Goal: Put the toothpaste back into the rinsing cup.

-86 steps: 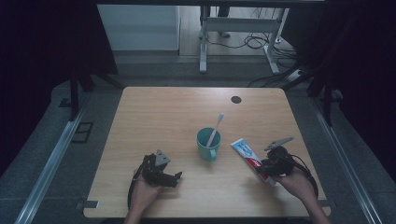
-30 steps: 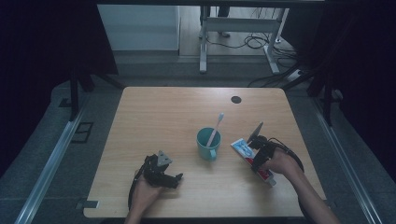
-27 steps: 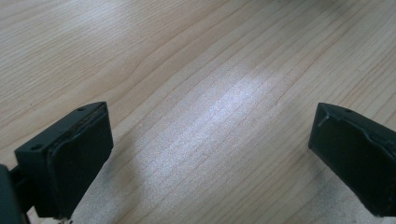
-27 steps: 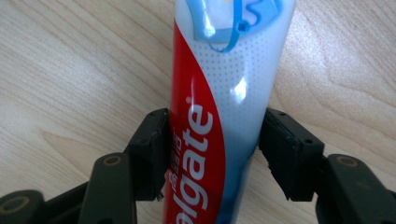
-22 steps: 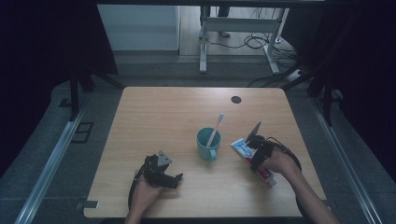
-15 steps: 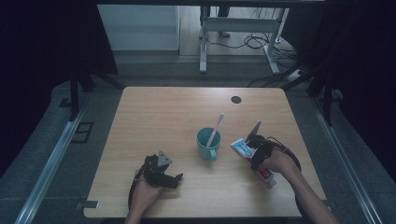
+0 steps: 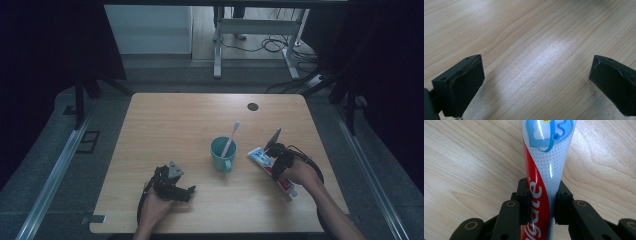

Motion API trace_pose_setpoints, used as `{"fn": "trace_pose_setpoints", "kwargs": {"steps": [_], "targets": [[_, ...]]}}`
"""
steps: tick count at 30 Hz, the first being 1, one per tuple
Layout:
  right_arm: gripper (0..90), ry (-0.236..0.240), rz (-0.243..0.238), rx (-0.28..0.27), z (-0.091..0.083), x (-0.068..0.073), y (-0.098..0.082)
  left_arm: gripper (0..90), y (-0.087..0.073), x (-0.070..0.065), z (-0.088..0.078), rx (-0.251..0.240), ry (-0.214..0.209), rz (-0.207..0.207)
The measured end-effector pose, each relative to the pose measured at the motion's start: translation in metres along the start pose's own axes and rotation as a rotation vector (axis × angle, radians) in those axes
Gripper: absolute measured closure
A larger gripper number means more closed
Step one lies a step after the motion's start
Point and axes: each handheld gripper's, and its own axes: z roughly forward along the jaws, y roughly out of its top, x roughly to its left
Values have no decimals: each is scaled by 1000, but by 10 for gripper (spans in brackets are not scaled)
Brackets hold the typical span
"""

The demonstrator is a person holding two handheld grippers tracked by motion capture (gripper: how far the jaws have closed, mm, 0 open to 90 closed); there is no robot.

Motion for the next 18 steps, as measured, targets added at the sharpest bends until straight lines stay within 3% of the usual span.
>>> {"fn": "trace_pose_setpoints", "kwargs": {"steps": [18], "targets": [[717, 5, -6, -92, -21, -5, -11, 1, 0, 0, 0, -4, -1, -5]]}}
